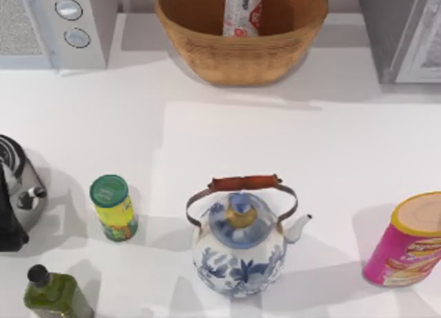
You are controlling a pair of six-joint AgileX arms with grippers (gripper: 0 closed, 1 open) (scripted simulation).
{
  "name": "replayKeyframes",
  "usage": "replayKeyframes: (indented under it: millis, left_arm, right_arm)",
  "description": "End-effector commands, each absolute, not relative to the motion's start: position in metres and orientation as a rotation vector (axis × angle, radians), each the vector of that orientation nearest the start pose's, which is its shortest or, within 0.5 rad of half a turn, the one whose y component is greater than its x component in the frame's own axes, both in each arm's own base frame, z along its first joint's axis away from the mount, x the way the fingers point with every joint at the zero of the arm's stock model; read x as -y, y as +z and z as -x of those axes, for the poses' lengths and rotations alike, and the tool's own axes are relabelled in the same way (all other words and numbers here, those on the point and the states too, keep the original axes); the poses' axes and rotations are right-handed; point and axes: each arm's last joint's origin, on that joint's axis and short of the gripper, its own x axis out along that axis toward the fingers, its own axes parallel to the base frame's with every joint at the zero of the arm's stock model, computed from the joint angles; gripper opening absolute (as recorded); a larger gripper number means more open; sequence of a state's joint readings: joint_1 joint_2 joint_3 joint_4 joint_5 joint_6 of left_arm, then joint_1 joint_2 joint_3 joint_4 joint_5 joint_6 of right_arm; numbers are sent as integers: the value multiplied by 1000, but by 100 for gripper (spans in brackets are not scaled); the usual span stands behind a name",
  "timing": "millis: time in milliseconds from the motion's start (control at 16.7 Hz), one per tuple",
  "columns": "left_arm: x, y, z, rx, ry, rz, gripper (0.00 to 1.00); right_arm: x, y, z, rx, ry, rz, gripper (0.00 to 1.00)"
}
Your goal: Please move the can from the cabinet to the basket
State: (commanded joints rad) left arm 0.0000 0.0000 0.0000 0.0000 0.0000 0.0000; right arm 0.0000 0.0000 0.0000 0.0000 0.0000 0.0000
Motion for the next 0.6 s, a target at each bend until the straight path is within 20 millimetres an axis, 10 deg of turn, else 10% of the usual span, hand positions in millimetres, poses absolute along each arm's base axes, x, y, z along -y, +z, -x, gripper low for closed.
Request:
replayKeyframes:
  millis: [600]
  left_arm:
    - [1,160,-106,0,0,0,100]
  right_arm:
    - [28,194,-128,48,2,15,100]
